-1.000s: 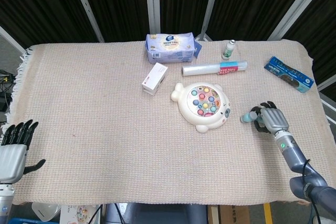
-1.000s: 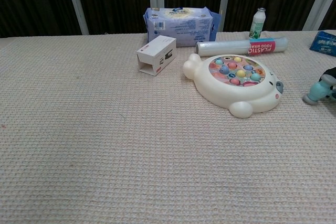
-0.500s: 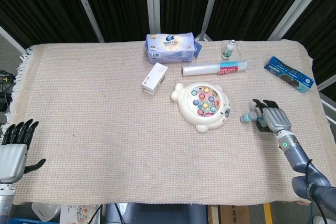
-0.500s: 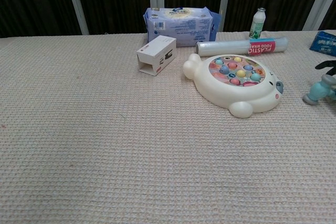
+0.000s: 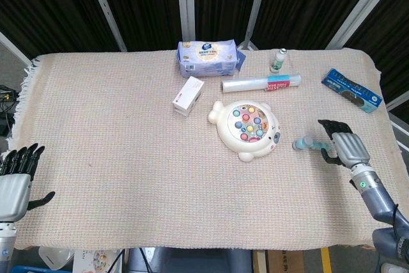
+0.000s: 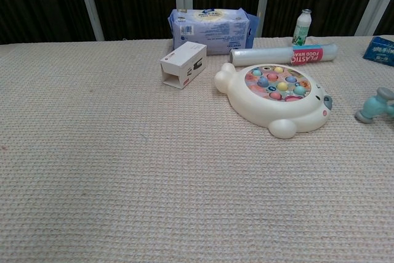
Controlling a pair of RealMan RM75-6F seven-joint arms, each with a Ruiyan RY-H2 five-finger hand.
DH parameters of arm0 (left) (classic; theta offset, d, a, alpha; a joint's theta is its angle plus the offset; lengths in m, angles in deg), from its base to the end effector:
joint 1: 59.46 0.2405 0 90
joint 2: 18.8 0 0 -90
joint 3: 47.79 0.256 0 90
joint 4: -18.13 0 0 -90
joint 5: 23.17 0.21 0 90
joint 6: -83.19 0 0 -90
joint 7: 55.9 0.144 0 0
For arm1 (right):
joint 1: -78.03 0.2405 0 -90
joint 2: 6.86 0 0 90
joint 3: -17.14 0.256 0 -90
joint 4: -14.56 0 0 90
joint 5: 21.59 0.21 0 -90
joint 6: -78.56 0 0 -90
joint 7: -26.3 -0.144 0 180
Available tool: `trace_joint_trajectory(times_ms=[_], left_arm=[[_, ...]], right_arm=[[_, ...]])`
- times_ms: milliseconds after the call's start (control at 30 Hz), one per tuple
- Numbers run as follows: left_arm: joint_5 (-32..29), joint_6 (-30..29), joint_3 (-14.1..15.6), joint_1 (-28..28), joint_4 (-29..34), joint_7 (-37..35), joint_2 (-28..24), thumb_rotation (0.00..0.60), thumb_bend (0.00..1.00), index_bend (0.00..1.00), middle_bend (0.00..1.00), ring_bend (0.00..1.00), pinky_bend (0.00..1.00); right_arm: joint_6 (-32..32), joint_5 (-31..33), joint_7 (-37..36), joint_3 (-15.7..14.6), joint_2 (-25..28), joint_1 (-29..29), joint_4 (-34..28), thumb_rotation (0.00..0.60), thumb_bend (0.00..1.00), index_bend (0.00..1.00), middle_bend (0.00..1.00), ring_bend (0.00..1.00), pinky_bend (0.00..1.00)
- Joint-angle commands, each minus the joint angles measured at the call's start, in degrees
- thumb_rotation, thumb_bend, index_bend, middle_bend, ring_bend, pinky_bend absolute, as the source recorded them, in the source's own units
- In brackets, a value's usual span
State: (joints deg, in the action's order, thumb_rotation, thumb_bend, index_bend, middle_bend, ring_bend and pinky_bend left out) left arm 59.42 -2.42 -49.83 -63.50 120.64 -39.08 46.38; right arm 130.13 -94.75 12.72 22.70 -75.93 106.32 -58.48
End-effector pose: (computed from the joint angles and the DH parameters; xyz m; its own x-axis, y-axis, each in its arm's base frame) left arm -0.2841 0.1705 0.1407 0.4801 0.0409 0.8763 0.8754 0.0425 -0.4815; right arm -0.3279 -0.3290 0.1266 0.3502 -0.2953 0.8889 -0.9321 -0.0164 0.3618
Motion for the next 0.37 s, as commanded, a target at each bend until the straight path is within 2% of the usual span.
trace_joint_trajectory(times_ms=[33, 200, 367], left_arm=[[0.2, -0.2, 0.2, 0.2, -0.5, -0.7, 0.1, 0.600, 0.13, 0.00, 0.00, 0.00, 0.00], [1.2, -1.0, 0.4, 0.7, -1.3, -2.0, 0.5, 0.600, 0.13, 0.00, 0.00, 0.00, 0.00], [2.0, -1.4, 0.8, 0.9, -1.8, -2.7, 0.6, 0.600, 0.13, 0.00, 0.00, 0.00, 0.00]], right_arm=[[15.7, 0.0, 2.0, 1.4, 2.1, -7.9, -6.8, 0.600, 0.52, 0.04, 0.09, 0.00, 0.00], [28.4, -3.2, 5.2, -0.6, 0.5, -15.0, -9.6, 0.600, 0.52, 0.04, 0.09, 0.00, 0.00], [33.5, -6.1, 6.5, -2.5, -0.8, -18.3, -10.4, 0.600, 0.52, 0.04, 0.09, 0.00, 0.00]])
